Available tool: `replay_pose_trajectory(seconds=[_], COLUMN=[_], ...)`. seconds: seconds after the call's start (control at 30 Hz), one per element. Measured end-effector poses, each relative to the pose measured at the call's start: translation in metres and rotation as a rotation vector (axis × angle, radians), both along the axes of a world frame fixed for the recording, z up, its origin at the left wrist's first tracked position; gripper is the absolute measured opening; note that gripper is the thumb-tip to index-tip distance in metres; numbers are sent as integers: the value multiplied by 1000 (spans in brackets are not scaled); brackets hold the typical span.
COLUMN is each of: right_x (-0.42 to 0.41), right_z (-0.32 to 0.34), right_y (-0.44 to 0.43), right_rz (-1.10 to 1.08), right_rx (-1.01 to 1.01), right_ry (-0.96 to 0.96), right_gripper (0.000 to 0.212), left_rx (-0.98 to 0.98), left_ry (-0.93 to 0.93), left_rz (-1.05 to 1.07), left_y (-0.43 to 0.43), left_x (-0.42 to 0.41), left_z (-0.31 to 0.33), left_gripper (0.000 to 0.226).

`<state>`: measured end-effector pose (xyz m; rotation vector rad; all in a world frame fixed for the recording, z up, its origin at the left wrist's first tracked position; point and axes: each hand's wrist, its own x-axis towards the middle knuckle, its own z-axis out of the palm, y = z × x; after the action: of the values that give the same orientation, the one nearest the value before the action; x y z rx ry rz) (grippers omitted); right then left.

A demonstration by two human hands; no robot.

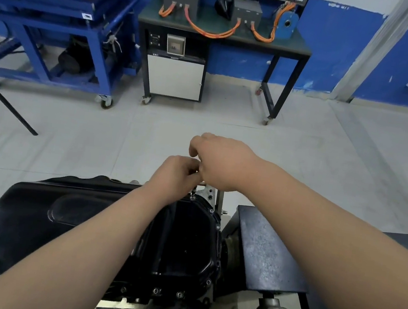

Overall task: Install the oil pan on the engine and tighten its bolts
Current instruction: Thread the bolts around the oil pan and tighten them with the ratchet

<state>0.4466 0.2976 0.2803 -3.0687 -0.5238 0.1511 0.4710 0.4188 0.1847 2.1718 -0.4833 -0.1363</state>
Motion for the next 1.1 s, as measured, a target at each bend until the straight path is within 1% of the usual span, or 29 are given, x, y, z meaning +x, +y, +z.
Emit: replay_pose_trajectory(seconds=[0.07, 0.13, 0.23, 0.3, 0.37, 0.4, 0.43, 0.47, 0.5, 0.53, 0.6, 0.63, 0.67, 0.73, 0.83, 0.87, 0.9, 0.93, 1.03, 1.07, 1.1], right_x=[0, 1, 3, 6, 7, 8, 7, 7, 6, 5, 4, 4, 3, 0, -3, -4, -5, -4, 0, 2, 2], right_z=[3, 1, -1, 0, 7, 12, 17, 22, 27, 30, 33, 34, 34, 34, 26, 23, 21, 23, 34, 35, 34], right_y=[0, 3, 12, 14, 12, 9, 6, 3, 1, 0, 1, 0, 0, 0, 6, 7, 7, 6, -4, -6, -7], right_rz=[24, -7, -69, -54, -55, -65, -70, -59, -24, 36, 194, 262, 294, 173, -117, -171, -174, -125, 143, 178, 160], right_rx=[-40, -137, -203, -172, -57, -19, -19, -70, -162, -245, -342, -382, -390, -339, -309, -296, -288, -291, -327, -322, -306], right_ry=[1, -65, -99, -50, 70, 110, 111, 73, 26, -14, -67, -72, -76, -81, -97, -81, -75, -77, -75, -81, -93], right_gripper=[27, 21, 12, 17, 27, 27, 26, 31, 36, 34, 16, 13, 18, 17, 31, 35, 37, 37, 15, 16, 17], left_rx=[-6, 40, 118, 104, 42, 0, -34, -48, -41, -19, 31, 58, 97, 188, 250, 263, 286, 320, 375, 373, 371], left_ry=[44, 34, -7, -16, -13, -4, 6, 13, 13, 7, -34, -65, -100, -172, -275, -317, -361, -401, -431, -417, -399], left_rz=[-23, -18, 82, 99, 38, -10, -50, -74, -84, -85, -81, -84, -81, -27, 81, 80, 55, 13, -73, -67, -48], left_y=[3, 2, -1, 0, 5, 7, 8, 8, 8, 7, 5, 5, 6, 5, 2, 1, 0, 0, 3, 3, 3], left_x=[1, 0, 0, -1, -1, -2, -3, -3, -3, -4, -5, -6, -7, -7, -8, -8, -9, -10, -9, -8, -7], left_z=[-3, -4, -1, 0, -1, -1, -1, -2, -2, -3, -3, -3, -3, -1, 1, 1, 1, 0, -4, -5, -4], left_gripper=[39, 41, 29, 30, 40, 44, 46, 47, 47, 47, 46, 45, 44, 41, 27, 26, 27, 27, 27, 28, 29])
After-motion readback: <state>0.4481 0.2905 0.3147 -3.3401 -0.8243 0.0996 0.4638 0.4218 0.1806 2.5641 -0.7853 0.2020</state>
